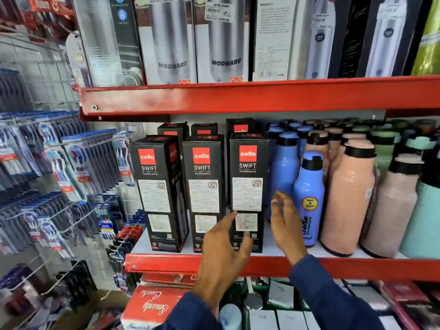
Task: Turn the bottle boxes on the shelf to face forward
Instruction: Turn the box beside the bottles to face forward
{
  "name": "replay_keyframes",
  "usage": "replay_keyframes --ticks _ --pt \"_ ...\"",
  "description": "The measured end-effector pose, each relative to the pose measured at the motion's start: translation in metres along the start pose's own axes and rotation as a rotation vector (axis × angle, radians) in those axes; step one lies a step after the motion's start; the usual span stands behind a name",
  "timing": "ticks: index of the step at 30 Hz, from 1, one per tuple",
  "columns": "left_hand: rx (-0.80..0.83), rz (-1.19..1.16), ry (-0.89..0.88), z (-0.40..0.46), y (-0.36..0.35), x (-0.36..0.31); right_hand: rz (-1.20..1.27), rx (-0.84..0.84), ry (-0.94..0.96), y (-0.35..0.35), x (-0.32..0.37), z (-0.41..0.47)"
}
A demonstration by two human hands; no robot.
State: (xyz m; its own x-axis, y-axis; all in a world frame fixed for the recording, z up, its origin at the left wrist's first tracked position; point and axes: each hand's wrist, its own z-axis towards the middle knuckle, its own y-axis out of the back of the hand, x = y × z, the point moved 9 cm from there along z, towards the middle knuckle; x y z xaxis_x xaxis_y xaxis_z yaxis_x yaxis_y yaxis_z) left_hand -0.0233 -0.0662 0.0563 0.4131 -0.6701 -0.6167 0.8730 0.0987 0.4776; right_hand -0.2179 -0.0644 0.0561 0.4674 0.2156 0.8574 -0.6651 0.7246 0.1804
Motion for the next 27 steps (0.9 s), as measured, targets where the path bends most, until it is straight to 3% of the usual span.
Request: replay_keyframes --ticks 4,8,13,18,27 --pt "-0.022 0.03 0.069 0.0 -0.008 0.003 0.107 0.167 -0.244 -0.025 -0.029 0.01" --pt "0.015 0.065 0.141 0.002 -0.017 0.005 0.162 0.255 -0.295 -0.045 -0.044 0.027" --pt "0.024 0.044 0.09 0.004 -0.026 -0.003 0.296 0.321 -0.375 -0.044 -0.059 0.03" --pt "0.025 -0.006 0.087 0.005 -0.037 -0.004 0.301 0.26 -0.355 -0.028 -0.062 0.023" --pt "-0.079 -0.111 0.052 0.023 -0.033 -0.007 0.307 0.069 -0.115 0.011 -0.018 0.01"
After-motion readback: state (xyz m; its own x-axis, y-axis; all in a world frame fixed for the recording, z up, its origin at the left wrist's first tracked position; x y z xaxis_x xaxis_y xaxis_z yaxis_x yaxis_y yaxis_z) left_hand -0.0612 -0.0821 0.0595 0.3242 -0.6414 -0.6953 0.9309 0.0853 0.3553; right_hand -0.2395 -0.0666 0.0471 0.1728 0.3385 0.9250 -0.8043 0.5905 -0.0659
